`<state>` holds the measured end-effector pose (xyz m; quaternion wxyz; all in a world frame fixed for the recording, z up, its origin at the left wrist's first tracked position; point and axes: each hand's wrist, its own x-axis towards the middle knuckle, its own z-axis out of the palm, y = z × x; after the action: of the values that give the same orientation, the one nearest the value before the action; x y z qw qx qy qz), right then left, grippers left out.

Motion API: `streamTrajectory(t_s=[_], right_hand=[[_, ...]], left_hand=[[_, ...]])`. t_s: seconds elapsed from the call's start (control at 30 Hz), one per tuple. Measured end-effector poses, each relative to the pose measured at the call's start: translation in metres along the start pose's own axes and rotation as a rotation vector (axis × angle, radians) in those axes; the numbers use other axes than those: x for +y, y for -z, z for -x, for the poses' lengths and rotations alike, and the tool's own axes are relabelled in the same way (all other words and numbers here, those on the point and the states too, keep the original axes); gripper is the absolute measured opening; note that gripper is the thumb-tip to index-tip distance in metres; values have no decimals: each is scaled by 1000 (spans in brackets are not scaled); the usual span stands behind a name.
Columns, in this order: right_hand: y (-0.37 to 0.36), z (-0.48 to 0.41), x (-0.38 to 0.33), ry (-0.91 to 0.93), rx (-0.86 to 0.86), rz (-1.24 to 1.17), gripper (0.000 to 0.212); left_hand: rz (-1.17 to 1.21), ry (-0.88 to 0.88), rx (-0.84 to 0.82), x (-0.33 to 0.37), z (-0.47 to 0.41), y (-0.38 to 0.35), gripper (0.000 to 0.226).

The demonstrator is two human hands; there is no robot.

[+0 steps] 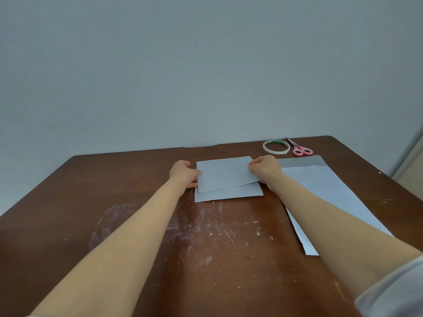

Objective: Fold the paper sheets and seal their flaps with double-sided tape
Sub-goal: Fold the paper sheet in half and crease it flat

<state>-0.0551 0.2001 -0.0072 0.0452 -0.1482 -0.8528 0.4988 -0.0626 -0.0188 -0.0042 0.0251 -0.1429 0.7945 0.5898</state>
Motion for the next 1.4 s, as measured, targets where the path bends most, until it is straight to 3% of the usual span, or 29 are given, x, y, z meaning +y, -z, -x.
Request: streamTrajectory(t_s=[0.43, 0.67, 0.87, 1.4], right_hand=[[3, 20, 2, 2, -81, 104, 27], [7, 19, 7, -6, -78, 152, 29], [10, 19, 6, -33, -72, 91, 30], [13, 26, 8, -24, -119, 75, 22]], left_hand=[[-242, -20, 72, -4, 16, 0, 54], [-260, -29, 42, -1, 18, -9, 24], [-217, -25, 44, -1, 18, -4, 55], [-275, -26, 23, -2, 34, -1, 51]])
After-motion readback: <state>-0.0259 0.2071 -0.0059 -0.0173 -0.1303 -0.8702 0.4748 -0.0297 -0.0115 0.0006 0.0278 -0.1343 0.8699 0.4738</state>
